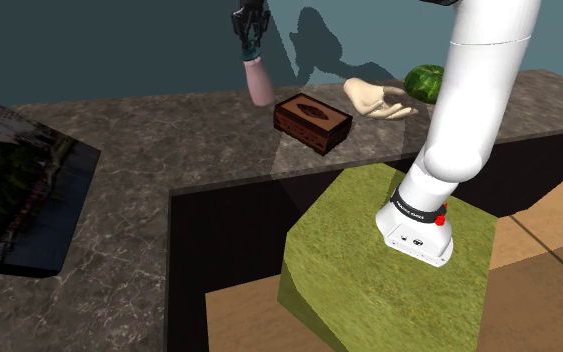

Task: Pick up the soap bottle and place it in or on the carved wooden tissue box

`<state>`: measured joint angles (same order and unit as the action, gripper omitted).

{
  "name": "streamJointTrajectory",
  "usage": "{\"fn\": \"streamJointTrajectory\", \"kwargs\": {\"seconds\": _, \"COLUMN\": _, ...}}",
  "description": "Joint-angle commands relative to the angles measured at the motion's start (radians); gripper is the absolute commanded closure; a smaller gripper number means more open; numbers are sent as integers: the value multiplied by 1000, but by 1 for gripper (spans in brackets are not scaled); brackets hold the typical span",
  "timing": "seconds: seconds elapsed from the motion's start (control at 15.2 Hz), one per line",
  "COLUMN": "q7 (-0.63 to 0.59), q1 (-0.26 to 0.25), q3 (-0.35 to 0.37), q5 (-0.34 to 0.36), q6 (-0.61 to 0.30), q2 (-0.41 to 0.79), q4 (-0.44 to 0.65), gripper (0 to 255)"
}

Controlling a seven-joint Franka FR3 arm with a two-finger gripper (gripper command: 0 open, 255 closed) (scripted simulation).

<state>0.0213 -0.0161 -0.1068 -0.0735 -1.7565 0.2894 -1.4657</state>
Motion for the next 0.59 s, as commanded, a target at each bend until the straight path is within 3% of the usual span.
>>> {"fn": "streamJointTrajectory", "kwargs": {"seconds": 0.0, "q7": -1, "q1": 1, "q3": 0, "q5": 0, "q6": 29, "q2": 1, "q4": 30, "gripper": 255}}
{"fn": "streamJointTrajectory", "kwargs": {"seconds": 0.53, "q7": -5, "q1": 5, "q3": -1, "q5": -1, "q6": 145, "q2": 20, "q4": 165, "gripper": 255}}
